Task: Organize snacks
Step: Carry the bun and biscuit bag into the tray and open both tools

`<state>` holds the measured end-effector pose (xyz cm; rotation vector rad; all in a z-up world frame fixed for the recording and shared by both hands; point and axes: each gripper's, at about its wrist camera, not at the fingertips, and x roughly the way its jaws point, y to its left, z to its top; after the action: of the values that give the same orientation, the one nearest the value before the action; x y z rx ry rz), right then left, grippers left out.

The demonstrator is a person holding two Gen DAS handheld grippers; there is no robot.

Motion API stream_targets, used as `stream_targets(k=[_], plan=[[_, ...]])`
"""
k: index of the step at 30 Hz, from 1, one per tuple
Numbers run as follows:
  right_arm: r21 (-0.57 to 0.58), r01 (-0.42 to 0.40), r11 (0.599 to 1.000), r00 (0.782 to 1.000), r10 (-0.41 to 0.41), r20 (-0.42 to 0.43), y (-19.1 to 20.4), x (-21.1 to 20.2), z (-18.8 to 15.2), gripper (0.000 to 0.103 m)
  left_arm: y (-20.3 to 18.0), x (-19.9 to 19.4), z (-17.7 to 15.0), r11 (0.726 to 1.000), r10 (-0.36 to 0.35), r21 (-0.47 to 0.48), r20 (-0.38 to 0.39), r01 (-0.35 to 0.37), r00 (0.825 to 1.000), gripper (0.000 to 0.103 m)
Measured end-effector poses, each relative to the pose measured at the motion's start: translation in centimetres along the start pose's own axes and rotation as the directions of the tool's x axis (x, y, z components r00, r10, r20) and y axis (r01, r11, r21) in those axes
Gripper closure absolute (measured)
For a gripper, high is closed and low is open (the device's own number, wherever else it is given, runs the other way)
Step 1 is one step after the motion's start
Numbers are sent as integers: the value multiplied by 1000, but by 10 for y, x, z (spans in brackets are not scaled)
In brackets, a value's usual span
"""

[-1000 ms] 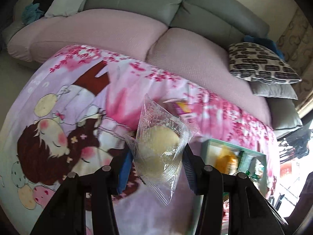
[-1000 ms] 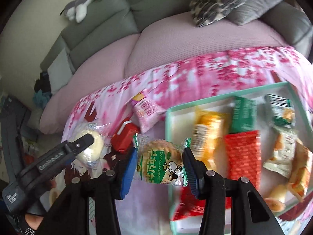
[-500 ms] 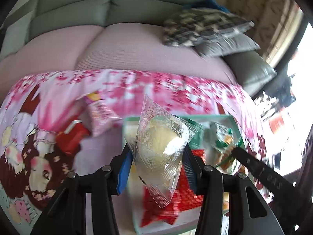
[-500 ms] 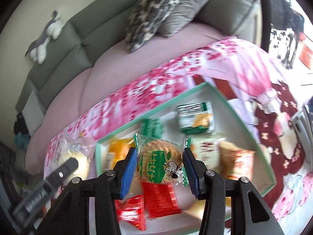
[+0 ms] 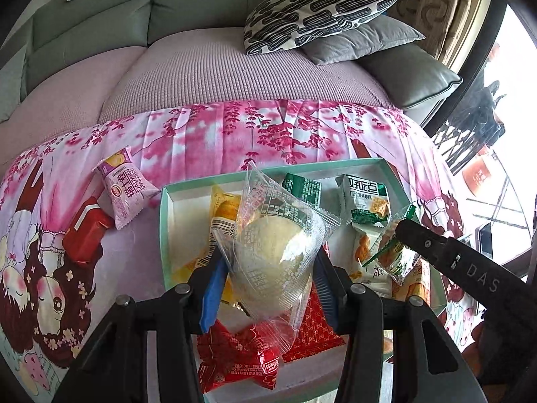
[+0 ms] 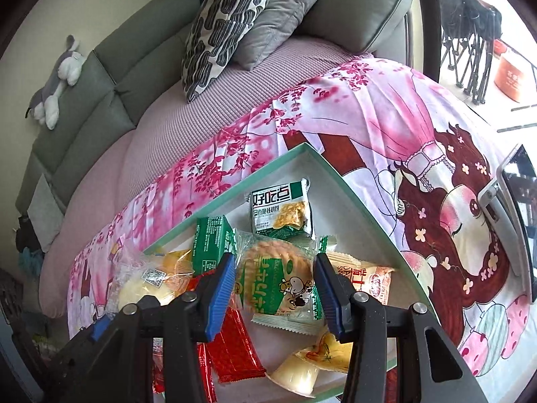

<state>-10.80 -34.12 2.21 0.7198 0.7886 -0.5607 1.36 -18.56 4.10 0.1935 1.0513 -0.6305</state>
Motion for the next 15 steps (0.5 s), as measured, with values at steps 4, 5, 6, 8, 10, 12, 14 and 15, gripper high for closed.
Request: stream_targets(k=[4,5,6,8,10,12,14,15], plan=[[-6,6,1000,1000,-6,-14,0,5,-2,52,-2,6,-2,1000,13,6,-11,-13,1000,51],[-10,10,1000,1000,-11,-17,0,6,-2,52,-2,7,-2,1000,18,5,-14,-18,1000,51],[-16,17,1000,1000,-17,-20,1,8,-2,52,-3,8,-3,1000,19,1,-17,-19,1000,51],[-25,19,999,999,-20,-25,3,10,-3,52,-3,10,-3,1000,21,-1,-21,-21,1000,50],[-28,18,999,999,-18,-28,4,11,-3,52,-4,11,-3,1000,24,0,-23,-24,999,49],[-31,23,999,999,-23,-30,4,12,-3,50,-4,11,-3,1000,30,-5,-28,-31,999,46],[-22,25,999,999,-26,-36,3,14,-4,50,-4,12,-3,999,33,-5,-38,-33,999,43],[-19,29,999,999,-29,-38,2,15,-3,49,-4,12,-3,999,33,-4,-39,-33,999,42]])
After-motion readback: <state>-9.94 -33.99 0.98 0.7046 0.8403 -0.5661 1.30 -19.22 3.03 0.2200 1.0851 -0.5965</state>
